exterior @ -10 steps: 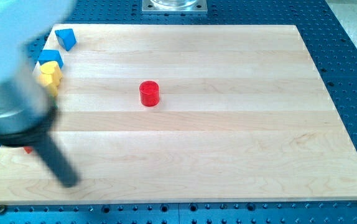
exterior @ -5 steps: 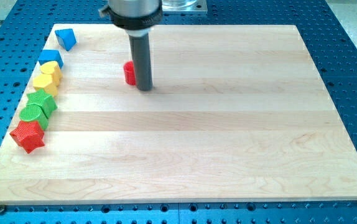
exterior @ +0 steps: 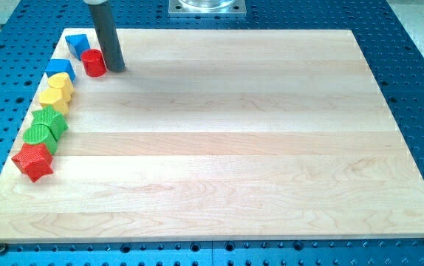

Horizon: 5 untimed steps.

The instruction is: Place the red circle above the cube

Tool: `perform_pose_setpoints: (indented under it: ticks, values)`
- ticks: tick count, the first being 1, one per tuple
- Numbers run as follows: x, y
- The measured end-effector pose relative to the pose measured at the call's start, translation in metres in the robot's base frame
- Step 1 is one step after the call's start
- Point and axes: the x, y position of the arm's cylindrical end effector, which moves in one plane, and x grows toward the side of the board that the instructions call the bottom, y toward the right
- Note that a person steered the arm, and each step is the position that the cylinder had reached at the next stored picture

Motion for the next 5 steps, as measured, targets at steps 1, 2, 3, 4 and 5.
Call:
perform_pose_setpoints:
  ticks: [1,2,3,4,5]
  values:
    - [0.010,-0.010]
    - [0.004,-0.038]
    - [-0.006,-0.033]
    - [-0.022,-0.008]
    - [-0.025,-0.019]
